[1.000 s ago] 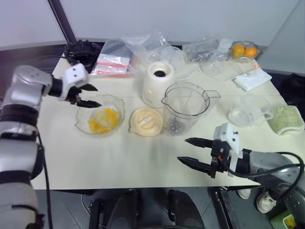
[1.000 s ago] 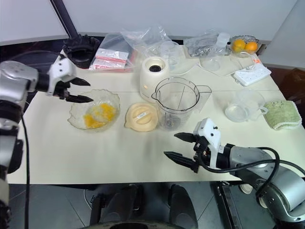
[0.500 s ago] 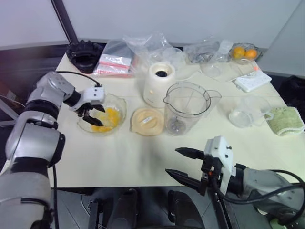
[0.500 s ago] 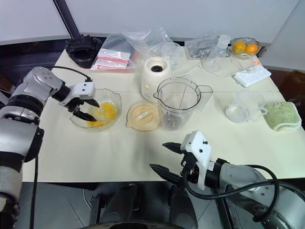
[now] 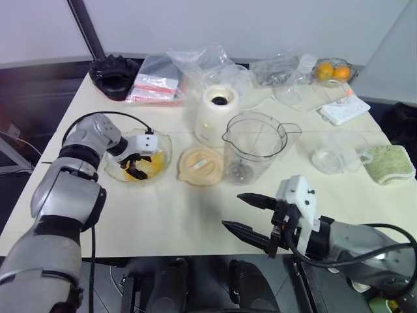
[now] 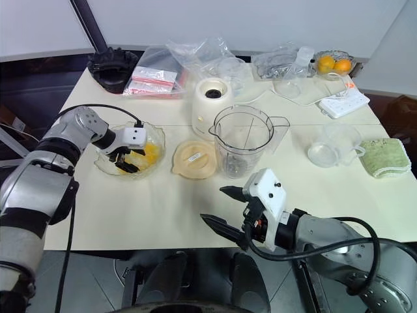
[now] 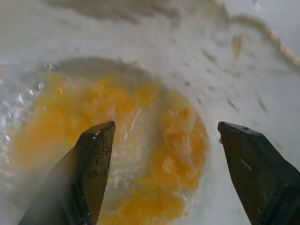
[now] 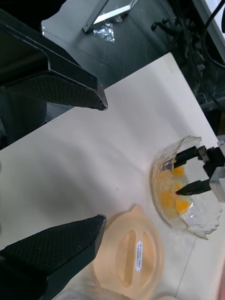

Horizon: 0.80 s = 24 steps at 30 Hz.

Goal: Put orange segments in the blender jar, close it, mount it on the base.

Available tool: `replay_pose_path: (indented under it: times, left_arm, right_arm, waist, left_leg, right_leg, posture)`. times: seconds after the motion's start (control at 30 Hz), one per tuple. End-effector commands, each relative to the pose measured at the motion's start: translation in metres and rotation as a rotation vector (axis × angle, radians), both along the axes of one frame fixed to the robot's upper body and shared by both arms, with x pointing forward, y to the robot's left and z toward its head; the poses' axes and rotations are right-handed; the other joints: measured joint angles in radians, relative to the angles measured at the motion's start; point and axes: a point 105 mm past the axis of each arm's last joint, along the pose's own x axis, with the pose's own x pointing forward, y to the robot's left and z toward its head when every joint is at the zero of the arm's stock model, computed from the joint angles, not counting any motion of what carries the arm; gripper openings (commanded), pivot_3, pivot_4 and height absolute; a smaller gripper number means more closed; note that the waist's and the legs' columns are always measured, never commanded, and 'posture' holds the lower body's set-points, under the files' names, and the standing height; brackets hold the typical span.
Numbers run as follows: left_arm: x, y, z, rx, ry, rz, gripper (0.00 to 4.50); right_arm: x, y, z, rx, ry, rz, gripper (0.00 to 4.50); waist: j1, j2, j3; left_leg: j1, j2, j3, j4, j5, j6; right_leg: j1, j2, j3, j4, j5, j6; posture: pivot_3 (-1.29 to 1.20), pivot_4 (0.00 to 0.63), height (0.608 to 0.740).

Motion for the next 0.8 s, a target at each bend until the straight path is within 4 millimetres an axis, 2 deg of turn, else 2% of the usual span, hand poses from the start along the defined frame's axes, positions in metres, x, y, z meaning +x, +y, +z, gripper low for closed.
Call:
replay_pose_path:
  times: [0.03,0.27,0.37,0.5,0.57,0.7,0.8]
  left_arm:
    - [0.000,0.008,-0.002,0.073,-0.010,-0.005,3.66]
    - [0.003,-0.002,-0.014,0.060,-0.013,0.020,3.66]
    - [0.004,-0.003,-0.019,0.071,-0.019,0.027,2.73]
    - [0.004,-0.003,-0.022,0.073,-0.016,0.038,0.75]
    - [0.004,-0.004,-0.023,0.067,-0.017,0.047,0.03]
    - [0.005,-0.002,-0.021,0.071,-0.025,0.059,0.03]
    - [0.011,0.000,-0.008,0.056,-0.067,0.076,0.03]
  right_arm:
    - [0.001,-0.002,0.002,0.002,-0.013,-0.009,3.72]
    - [0.004,-0.006,0.001,0.024,-0.015,-0.031,3.72]
    - [0.005,-0.007,0.001,0.022,-0.019,-0.032,3.75]
    - [0.005,-0.010,0.000,0.002,-0.021,-0.030,3.75]
    - [0.006,-0.011,-0.001,-0.002,-0.022,-0.031,3.75]
    - [0.008,-0.012,-0.001,-0.003,-0.025,-0.032,3.75]
    - [0.010,-0.012,-0.002,-0.002,-0.026,-0.032,3.75]
  waist:
    - [0.000,0.000,0.000]
    - [0.000,0.000,0.000]
    - [-0.001,0.000,0.000]
    - [-0.002,0.000,0.000]
    - [-0.002,-0.001,-0.001]
    - [-0.002,-0.001,-0.001]
    - [-0.003,-0.001,-0.001]
  left_leg:
    - [0.000,0.000,0.000,0.000,0.000,0.000]
    - [0.000,0.000,0.000,0.000,0.000,0.000]
    - [0.000,0.000,0.000,0.000,0.000,0.000]
    - [0.001,0.000,0.000,0.000,0.000,0.000]
    - [0.001,0.000,0.000,0.000,0.000,0.000]
    - [0.001,0.000,0.000,0.000,0.000,0.000]
    - [0.001,0.000,0.000,0.000,0.000,0.000]
  right_leg:
    - [0.000,0.000,0.000,0.000,0.000,0.000]
    - [0.000,0.000,0.000,0.000,0.000,0.001]
    - [0.000,0.000,0.000,0.001,0.000,0.001]
    - [0.000,0.000,0.000,0.001,0.001,0.001]
    - [0.000,0.001,0.000,0.001,0.001,0.001]
    - [0.000,0.000,0.000,0.001,0.001,0.001]
    - [0.000,0.001,0.000,0.002,0.001,0.001]
  posture:
    - [0.00,0.150,0.740]
    - [0.00,0.150,0.740]
    - [0.00,0.150,0.740]
    - [0.00,0.150,0.740]
    - [0.00,0.150,0.740]
    - [0.00,0.150,0.740]
    - [0.00,0.150,0.740]
